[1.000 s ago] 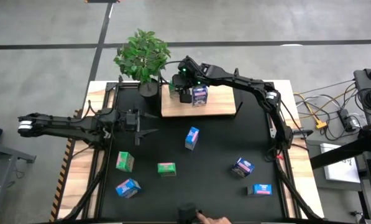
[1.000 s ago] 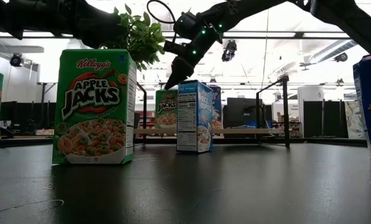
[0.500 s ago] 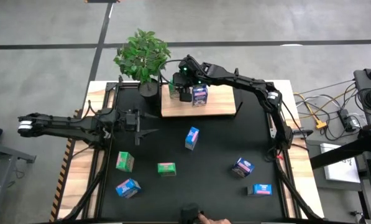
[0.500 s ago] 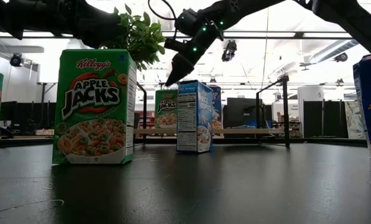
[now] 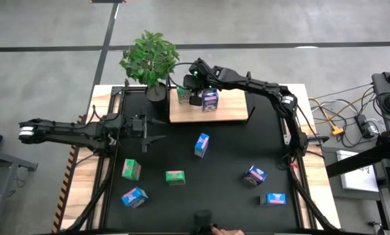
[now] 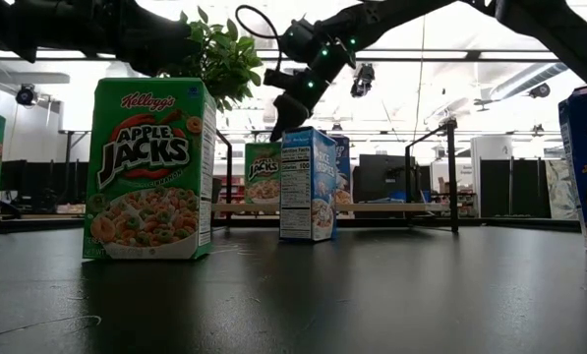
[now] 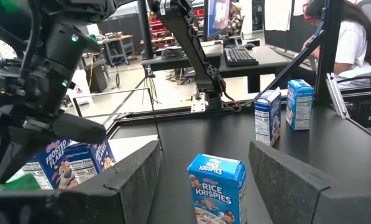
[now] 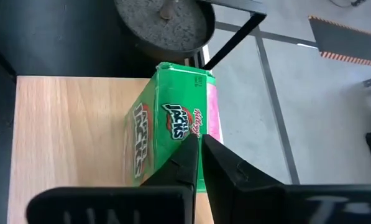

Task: Stack cereal on shelf
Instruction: Put the top green cereal box on the shelf

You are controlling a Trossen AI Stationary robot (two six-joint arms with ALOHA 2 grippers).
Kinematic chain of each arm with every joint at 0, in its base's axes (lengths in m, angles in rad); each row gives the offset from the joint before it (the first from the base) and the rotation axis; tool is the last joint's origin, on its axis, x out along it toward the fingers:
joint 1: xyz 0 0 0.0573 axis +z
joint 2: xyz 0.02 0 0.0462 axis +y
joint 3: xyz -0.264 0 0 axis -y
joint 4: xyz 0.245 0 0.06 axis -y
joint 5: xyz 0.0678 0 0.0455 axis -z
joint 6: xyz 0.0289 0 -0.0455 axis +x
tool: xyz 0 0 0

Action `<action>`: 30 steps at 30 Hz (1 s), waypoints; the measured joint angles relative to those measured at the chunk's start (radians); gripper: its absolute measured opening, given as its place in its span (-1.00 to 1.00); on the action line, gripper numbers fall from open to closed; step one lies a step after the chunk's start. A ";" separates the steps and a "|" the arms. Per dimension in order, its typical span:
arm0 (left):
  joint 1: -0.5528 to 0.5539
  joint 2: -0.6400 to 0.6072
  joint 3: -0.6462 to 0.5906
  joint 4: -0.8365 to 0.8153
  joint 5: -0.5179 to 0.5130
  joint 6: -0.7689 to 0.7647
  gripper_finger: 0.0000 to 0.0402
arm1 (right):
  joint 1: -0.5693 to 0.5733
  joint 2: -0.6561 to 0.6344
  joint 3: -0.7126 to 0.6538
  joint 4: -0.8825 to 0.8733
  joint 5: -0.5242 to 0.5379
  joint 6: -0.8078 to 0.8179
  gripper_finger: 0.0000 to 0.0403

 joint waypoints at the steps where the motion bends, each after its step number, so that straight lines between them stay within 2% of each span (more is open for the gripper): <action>1: 0.000 0.000 0.000 0.000 0.000 0.001 0.15 | 0.000 0.000 -0.009 0.008 0.000 0.000 -0.94; 13: 0.000 0.000 0.000 0.000 0.000 0.007 0.15 | 0.003 0.000 -0.092 0.189 -0.004 0.025 -0.96; 30: 0.000 0.000 0.000 0.000 0.000 0.007 0.15 | 0.020 -0.044 -0.070 0.156 -0.007 0.002 -0.96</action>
